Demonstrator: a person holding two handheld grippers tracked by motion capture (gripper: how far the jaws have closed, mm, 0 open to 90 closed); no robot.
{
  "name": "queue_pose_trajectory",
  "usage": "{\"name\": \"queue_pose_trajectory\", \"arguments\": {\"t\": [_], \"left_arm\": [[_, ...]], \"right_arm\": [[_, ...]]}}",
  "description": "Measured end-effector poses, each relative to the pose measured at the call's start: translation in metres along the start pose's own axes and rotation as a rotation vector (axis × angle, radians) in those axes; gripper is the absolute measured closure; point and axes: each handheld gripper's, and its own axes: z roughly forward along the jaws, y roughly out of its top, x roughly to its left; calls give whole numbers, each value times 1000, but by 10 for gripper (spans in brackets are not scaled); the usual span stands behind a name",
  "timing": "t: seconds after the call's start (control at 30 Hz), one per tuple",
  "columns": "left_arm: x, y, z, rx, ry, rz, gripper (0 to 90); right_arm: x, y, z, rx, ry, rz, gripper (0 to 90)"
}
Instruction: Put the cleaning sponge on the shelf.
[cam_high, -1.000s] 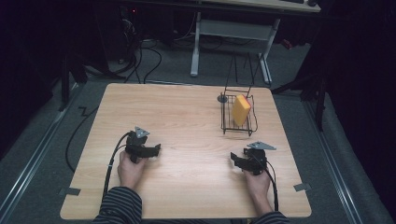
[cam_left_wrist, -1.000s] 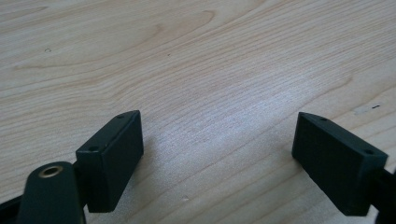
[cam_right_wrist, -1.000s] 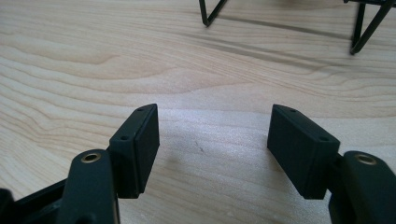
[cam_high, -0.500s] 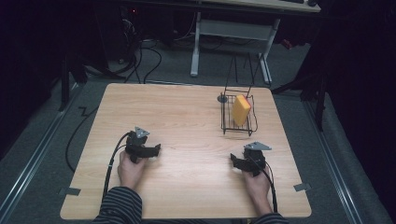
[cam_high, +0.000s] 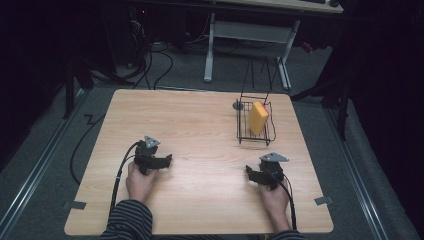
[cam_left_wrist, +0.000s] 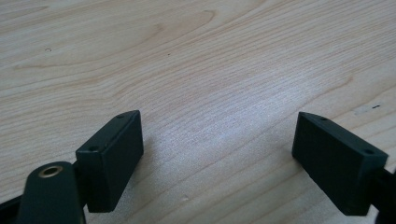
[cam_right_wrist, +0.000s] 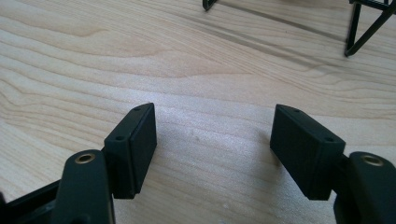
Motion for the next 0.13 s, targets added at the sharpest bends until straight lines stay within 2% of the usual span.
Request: {"name": "queue_pose_trajectory", "arguments": {"t": [0.13], "left_arm": [[0, 0, 0, 0, 0, 0, 171]], "right_arm": [[0, 0, 0, 0, 1, -1, 319]]}}
